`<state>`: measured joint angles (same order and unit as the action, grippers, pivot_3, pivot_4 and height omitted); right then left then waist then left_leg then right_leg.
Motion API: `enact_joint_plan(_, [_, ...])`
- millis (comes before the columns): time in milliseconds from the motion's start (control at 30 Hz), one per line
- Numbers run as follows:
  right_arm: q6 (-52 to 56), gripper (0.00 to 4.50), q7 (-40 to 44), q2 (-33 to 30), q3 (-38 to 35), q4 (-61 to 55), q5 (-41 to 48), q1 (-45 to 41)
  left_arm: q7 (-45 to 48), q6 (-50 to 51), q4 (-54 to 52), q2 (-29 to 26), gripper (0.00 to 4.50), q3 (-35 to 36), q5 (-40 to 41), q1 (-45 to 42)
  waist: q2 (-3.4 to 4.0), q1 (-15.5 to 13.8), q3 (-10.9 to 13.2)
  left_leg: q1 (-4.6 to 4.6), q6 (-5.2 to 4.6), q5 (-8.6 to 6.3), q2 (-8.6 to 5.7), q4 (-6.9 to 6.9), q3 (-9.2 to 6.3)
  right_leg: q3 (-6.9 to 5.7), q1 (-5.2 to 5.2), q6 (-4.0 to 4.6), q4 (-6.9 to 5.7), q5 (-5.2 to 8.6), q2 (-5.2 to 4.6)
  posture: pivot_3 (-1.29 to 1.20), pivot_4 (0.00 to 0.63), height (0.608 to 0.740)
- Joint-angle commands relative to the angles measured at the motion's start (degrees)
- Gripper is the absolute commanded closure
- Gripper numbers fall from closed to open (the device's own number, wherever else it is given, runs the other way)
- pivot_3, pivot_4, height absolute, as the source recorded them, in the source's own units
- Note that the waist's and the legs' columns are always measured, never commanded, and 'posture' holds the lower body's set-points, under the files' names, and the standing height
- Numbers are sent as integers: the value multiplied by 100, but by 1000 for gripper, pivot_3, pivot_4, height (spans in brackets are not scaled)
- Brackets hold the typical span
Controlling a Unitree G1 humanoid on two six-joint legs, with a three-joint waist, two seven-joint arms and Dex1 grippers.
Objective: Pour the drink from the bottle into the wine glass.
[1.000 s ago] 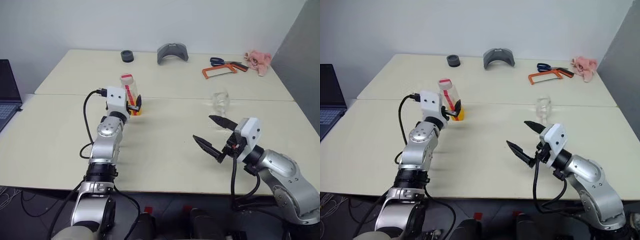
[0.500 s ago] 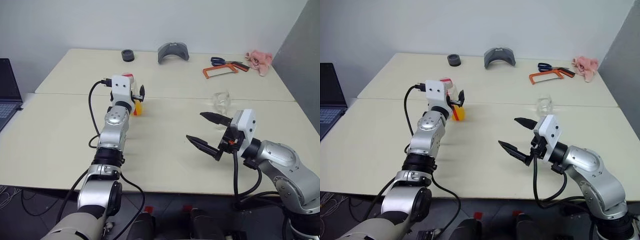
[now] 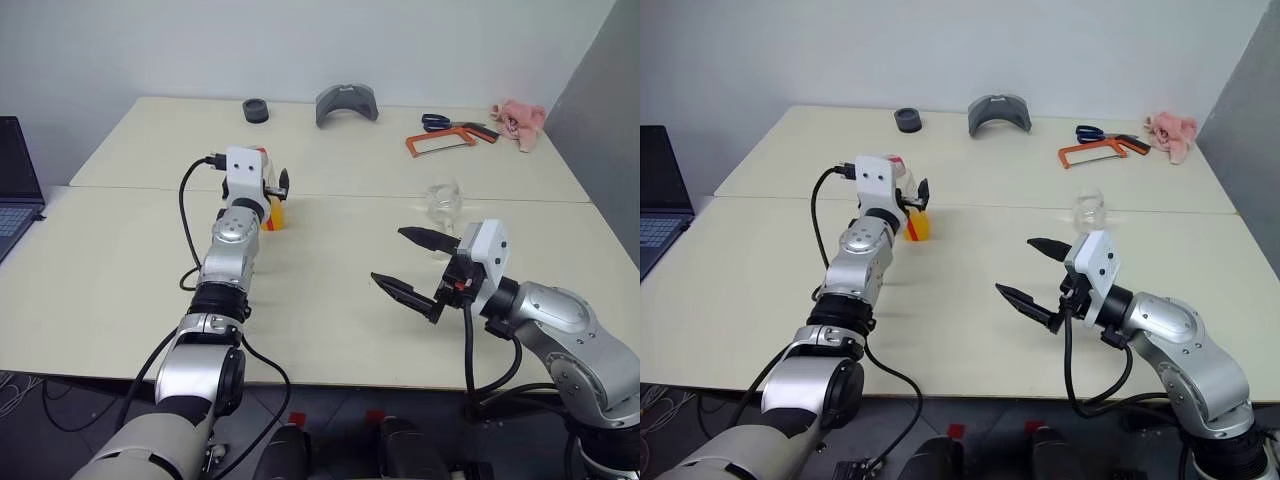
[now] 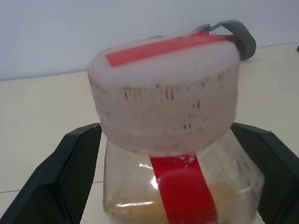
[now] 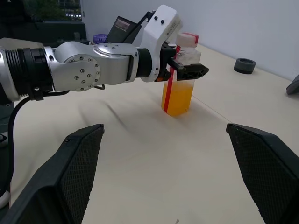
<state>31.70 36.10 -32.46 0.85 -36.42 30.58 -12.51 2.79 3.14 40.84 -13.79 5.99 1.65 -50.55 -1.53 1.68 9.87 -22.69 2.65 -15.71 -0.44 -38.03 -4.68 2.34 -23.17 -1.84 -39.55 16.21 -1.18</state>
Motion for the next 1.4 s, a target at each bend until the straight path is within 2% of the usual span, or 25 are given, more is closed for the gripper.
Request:
enact_joint_plan(33, [-49,0,-25,-2,-115,-259,101,-66,-60,-171,-106,-6,13,20,-32,-218,0,0,0,0,0,0,0,0,0,0,0,0,0,0,0,0,150,740])
enact_joint_plan(1133, [-38,0,36,-65,-115,-205,93,-75,-4,-132,-195,-9,13,38,46,-287,0,0,0,-1,0,0,0,-1,1,0,-1,0,0,0,0,0,150,740])
enact_joint_plan(1233, [-34,0,34,-65,-113,-207,96,-74,9,-121,-196,-20,602,12,9,-272,0,0,0,-1,0,0,0,-1,1,0,-1,0,-1,0,0,0,150,740])
enact_joint_plan(1400, [-38,0,37,-59,-112,-195,99,-86,15,-82,-235,-20,2174,-11,-21,-206,0,0,0,-1,0,0,0,-1,1,0,-1,0,-1,0,0,0,150,740])
